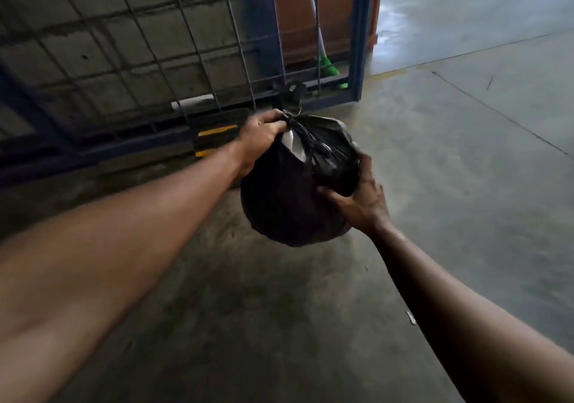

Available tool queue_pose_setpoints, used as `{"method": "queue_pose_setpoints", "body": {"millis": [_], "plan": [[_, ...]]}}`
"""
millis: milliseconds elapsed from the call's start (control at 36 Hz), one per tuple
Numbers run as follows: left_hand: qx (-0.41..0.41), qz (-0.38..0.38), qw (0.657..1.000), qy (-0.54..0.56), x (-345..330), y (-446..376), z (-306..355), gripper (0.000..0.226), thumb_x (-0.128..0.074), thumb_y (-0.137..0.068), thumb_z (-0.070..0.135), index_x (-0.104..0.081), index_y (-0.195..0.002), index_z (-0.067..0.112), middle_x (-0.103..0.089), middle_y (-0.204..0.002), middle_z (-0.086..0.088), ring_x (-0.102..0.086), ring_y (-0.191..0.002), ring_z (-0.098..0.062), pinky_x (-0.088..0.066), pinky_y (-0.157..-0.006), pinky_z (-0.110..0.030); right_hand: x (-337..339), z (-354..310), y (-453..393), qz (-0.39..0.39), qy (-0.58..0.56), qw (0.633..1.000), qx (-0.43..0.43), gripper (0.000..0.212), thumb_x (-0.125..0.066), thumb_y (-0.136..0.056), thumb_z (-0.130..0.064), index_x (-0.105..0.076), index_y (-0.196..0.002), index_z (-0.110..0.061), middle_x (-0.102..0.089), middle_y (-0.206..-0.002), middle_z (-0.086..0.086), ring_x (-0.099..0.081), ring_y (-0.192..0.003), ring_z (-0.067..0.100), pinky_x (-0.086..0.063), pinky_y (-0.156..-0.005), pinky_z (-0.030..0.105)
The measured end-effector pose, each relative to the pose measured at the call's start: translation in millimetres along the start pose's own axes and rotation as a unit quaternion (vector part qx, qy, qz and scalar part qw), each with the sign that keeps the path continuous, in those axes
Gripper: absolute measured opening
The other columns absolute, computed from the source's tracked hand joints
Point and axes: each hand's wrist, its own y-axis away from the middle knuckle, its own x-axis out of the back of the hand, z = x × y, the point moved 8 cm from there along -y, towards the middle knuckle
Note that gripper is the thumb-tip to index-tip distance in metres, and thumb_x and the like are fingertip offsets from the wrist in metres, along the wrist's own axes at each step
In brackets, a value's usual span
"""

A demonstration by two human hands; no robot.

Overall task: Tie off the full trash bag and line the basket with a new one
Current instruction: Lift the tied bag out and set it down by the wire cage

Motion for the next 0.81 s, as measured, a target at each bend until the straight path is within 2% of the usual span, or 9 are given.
{"method": "queue_pose_setpoints", "body": {"millis": [56, 111, 222, 306, 361, 444, 528, 667, 806], "plan": [[-0.015, 0.008, 0.999, -0.044, 7, -21, -1, 0.019, -0.061, -0.085, 0.017, -0.077, -0.084, 0.027, -0.075, -0.091, 0.003, -0.067, -0.087, -0.011, -0.053, -0.086, -0.028, -10, 1, -20, 0.003, -0.007, 1.000, 0.005, 0.102, -0.082, -0.066, -0.051, -0.024, -0.150, -0.046, -0.056, -0.145, -0.001, -0.057, -0.130, 0.022, -0.049, -0.105, 0.039], [-0.015, 0.033, 0.993, -0.108, 14, -45, -14, 0.019, -0.064, -0.084, 0.026, -0.077, -0.096, 0.032, -0.075, -0.111, -0.003, -0.068, -0.105, -0.017, -0.053, -0.103, -0.037, -21, 7, -38, 0.001, -0.004, 1.000, -0.001, 0.100, -0.079, -0.071, -0.050, -0.020, -0.151, -0.049, -0.054, -0.146, 0.003, -0.055, -0.132, 0.027, -0.048, -0.106, 0.042], [0.077, 0.081, 0.976, -0.186, 19, -50, -70, 0.063, -0.063, -0.089, 0.051, -0.058, -0.145, 0.023, -0.051, -0.151, -0.013, -0.050, -0.140, -0.025, -0.037, -0.120, -0.038, -59, 38, -60, -0.078, 0.065, 0.994, -0.042, 0.084, -0.065, -0.088, -0.047, -0.016, -0.156, -0.048, -0.044, -0.149, 0.017, -0.047, -0.136, 0.037, -0.040, -0.109, 0.041], [0.129, -0.025, 0.964, -0.232, -6, -23, -111, 0.070, -0.063, -0.092, 0.053, -0.049, -0.152, 0.019, -0.045, -0.160, -0.013, -0.041, -0.149, -0.026, -0.029, -0.124, -0.033, -89, 64, -59, -0.180, 0.138, 0.973, -0.050, 0.078, -0.058, -0.092, -0.054, -0.015, -0.157, -0.050, -0.037, -0.156, 0.015, -0.044, -0.140, 0.037, -0.039, -0.115, 0.044], [0.150, -0.100, 0.946, -0.271, -22, -5, -137, 0.066, -0.068, -0.095, 0.041, -0.047, -0.153, 0.018, -0.044, -0.162, -0.010, -0.042, -0.148, -0.023, -0.030, -0.123, -0.031, -99, 72, -57, -0.212, 0.157, 0.963, -0.049, 0.079, -0.057, -0.091, -0.056, -0.014, -0.158, -0.049, -0.036, -0.158, 0.014, -0.041, -0.144, 0.035, -0.037, -0.117, 0.047], [0.144, -0.142, 0.920, -0.335, -30, 9, -159, 0.075, -0.072, -0.091, 0.045, -0.042, -0.156, 0.024, -0.035, -0.166, -0.006, -0.043, -0.148, -0.022, -0.033, -0.123, -0.036, -103, 75, -54, -0.225, 0.173, 0.958, -0.049, 0.077, -0.056, -0.093, -0.054, -0.017, -0.159, -0.044, -0.036, -0.158, 0.014, -0.040, -0.145, 0.032, -0.036, -0.117, 0.041], [0.132, -0.137, 0.916, -0.354, -32, 12, -157, 0.075, -0.071, -0.091, 0.046, -0.040, -0.157, 0.026, -0.034, -0.166, -0.006, -0.044, -0.147, -0.024, -0.033, -0.122, -0.038, -100, 75, -50, -0.229, 0.183, 0.955, -0.045, 0.076, -0.055, -0.094, -0.053, -0.018, -0.159, -0.043, -0.037, -0.158, 0.013, -0.042, -0.144, 0.032, -0.037, -0.115, 0.038], [0.089, -0.108, 0.920, -0.367, -39, 21, -141, 0.063, -0.070, -0.093, 0.040, -0.049, -0.151, 0.027, -0.048, -0.151, -0.010, -0.047, -0.142, -0.026, -0.038, -0.115, -0.034, -82, 67, -41, -0.207, 0.178, 0.961, -0.047, 0.073, -0.056, -0.093, -0.053, -0.023, -0.158, -0.042, -0.042, -0.154, 0.011, -0.046, -0.140, 0.032, -0.041, -0.114, 0.043], [0.011, -0.065, 0.938, -0.341, -46, 42, -101, 0.043, -0.069, -0.093, 0.034, -0.062, -0.135, 0.031, -0.061, -0.129, -0.002, -0.059, -0.121, -0.018, -0.049, -0.101, -0.034, -36, 49, -18, -0.191, 0.175, 0.965, -0.037, 0.062, -0.060, -0.092, -0.045, -0.041, -0.150, -0.037, -0.052, -0.142, 0.009, -0.056, -0.127, 0.031, -0.044, -0.109, 0.041]]}}
